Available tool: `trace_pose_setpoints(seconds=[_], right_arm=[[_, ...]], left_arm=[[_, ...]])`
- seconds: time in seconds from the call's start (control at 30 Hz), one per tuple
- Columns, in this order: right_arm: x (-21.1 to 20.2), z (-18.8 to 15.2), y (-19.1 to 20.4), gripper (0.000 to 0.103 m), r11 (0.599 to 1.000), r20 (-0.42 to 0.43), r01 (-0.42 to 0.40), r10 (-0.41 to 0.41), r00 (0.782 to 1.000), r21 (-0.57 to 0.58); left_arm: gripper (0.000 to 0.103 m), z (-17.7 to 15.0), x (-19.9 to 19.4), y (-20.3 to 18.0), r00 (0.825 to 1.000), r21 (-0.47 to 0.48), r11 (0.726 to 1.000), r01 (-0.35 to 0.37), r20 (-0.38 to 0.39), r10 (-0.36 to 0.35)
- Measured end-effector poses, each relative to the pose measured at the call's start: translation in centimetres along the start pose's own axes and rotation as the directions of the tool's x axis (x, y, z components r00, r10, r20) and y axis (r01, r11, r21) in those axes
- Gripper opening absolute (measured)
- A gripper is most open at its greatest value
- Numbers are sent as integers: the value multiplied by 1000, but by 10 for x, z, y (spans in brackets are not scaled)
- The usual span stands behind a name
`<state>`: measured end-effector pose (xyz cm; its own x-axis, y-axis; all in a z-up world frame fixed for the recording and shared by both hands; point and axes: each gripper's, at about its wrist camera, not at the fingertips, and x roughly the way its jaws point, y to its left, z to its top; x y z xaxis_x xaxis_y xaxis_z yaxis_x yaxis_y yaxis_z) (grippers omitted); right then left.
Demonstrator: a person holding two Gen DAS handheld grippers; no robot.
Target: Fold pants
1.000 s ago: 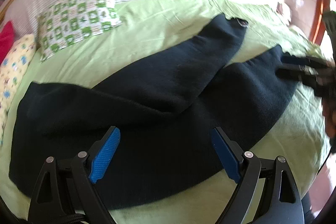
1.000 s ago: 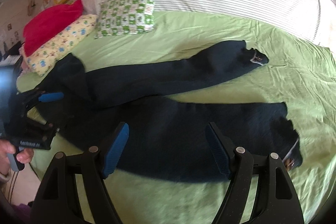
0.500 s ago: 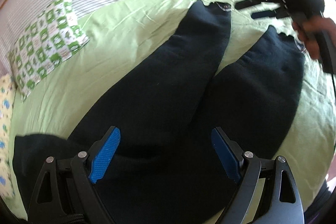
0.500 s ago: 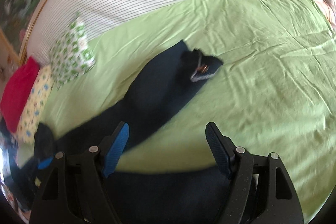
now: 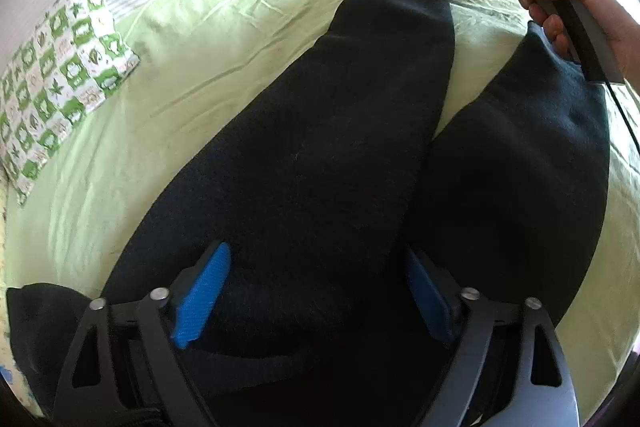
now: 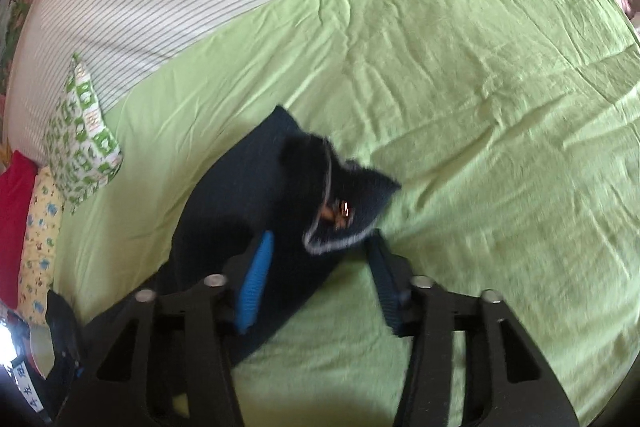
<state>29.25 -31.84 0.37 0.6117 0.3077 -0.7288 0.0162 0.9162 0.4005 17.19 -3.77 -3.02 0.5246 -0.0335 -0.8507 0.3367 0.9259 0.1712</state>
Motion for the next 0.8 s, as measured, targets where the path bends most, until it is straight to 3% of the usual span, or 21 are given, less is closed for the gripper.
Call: trace_pose_setpoints(seconds=[0.03, 0.07, 0.13, 0.2, 0.43, 0.8], right_arm=[[0, 2, 0, 19, 1000, 1, 6, -6, 1000, 3], [1, 3, 1, 10, 1000, 0, 2, -2, 1000, 8], [-5, 2, 3, 7, 1000, 20, -23, 23, 1000, 12], [-15, -1, 8, 7, 999, 50, -35, 35, 998, 1], [-63, -17, 9, 7, 991, 99, -130, 127, 987, 27], [-132, -55, 7, 7, 985, 136, -172, 167, 977, 24]], left_arm=[[65, 1, 0, 3, 1000, -11, 1000, 14, -2, -14], [58, 2, 0, 6, 1000, -22, 999, 26, -3, -26], [27, 4, -3, 14, 998, -49, 997, 56, -1, -56], [11, 5, -8, 23, 995, -83, 991, 102, 2, -102], [9, 5, -39, 36, 989, -135, 981, 139, 67, -131], [9, -10, -88, 42, 977, -156, 972, 178, 147, -155]])
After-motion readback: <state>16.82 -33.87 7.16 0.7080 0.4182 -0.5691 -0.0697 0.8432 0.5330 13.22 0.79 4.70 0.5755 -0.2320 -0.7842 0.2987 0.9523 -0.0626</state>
